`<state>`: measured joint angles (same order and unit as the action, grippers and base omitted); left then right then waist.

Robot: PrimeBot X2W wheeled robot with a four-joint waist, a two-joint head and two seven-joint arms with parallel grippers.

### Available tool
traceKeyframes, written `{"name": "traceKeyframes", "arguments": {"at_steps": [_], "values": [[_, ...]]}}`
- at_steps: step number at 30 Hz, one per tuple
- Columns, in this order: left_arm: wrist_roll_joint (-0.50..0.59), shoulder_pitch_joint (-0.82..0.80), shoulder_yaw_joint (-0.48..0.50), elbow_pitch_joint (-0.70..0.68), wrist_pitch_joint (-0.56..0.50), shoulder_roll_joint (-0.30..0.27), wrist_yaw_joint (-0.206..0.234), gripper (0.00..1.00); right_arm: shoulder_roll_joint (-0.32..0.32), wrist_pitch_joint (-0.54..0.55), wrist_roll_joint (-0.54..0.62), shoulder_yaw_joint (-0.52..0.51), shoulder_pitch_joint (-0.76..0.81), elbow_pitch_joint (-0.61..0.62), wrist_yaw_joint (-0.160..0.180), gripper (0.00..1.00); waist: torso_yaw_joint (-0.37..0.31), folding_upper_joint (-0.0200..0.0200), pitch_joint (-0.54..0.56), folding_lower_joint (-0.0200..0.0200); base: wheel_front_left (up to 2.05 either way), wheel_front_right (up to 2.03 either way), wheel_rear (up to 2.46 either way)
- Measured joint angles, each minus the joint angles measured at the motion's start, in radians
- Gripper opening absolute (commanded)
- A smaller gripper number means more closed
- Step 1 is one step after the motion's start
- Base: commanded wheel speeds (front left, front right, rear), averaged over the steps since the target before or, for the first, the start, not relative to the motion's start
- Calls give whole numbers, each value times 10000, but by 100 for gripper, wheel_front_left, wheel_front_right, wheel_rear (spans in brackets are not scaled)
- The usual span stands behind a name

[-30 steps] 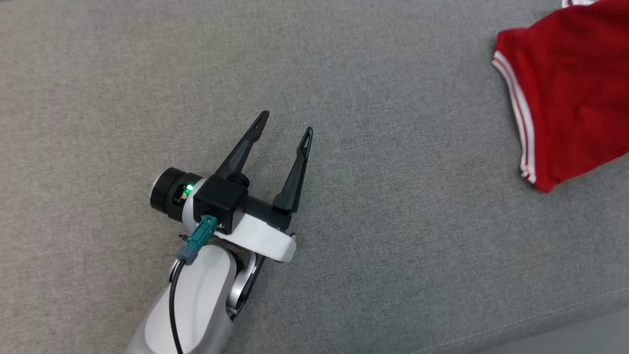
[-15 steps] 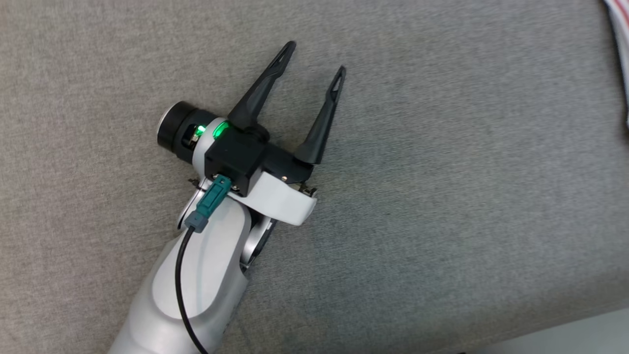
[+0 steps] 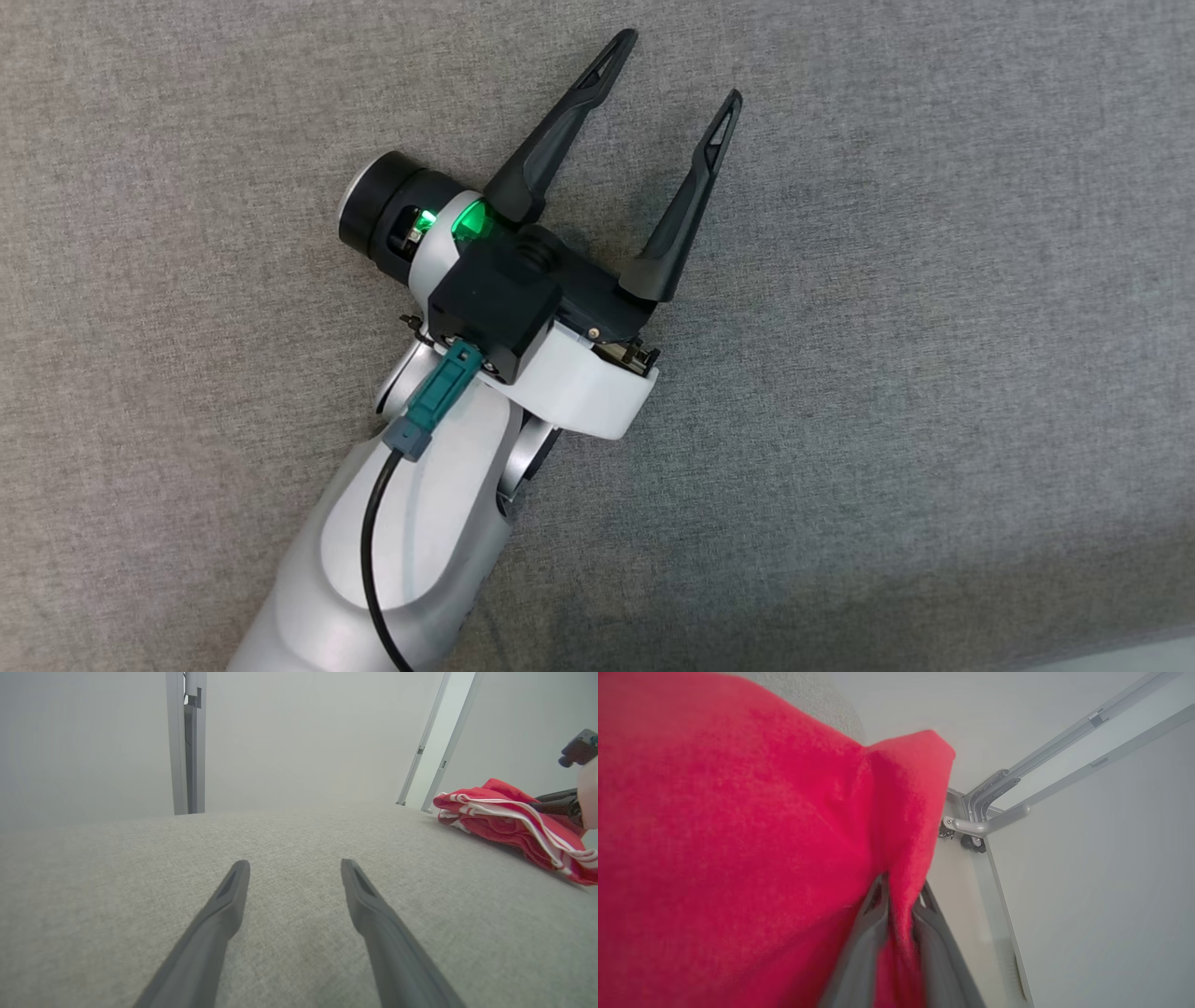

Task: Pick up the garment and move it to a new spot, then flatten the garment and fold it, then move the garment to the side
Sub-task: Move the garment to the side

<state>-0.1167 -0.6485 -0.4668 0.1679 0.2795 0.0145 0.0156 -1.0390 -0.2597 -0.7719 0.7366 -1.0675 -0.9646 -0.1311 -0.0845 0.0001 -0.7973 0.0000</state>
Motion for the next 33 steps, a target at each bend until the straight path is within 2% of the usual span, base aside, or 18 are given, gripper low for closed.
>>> {"name": "traceKeyframes", "arguments": {"at_steps": [1,8,16,22,33], "values": [[25,0,2,-23,2,13,0,100,46,-4,54,33,-80,-61,0,100,17,0,-21,0,0,0,0],[19,4,4,-8,2,13,4,100,318,-8,548,12,-392,-184,0,100,20,0,48,0,0,0,0],[-82,86,-79,495,-31,-213,29,100,445,-17,826,-35,-502,-314,0,100,-22,-1,690,0,0,0,0],[-334,938,-40,842,-123,-591,-36,100,606,-19,773,117,-466,-150,0,100,-81,-1,1812,0,0,0,0],[-516,2445,558,637,-163,-631,-58,100,1087,-19,736,420,108,1174,0,100,-139,-1,4042,0,0,0,0]]}}
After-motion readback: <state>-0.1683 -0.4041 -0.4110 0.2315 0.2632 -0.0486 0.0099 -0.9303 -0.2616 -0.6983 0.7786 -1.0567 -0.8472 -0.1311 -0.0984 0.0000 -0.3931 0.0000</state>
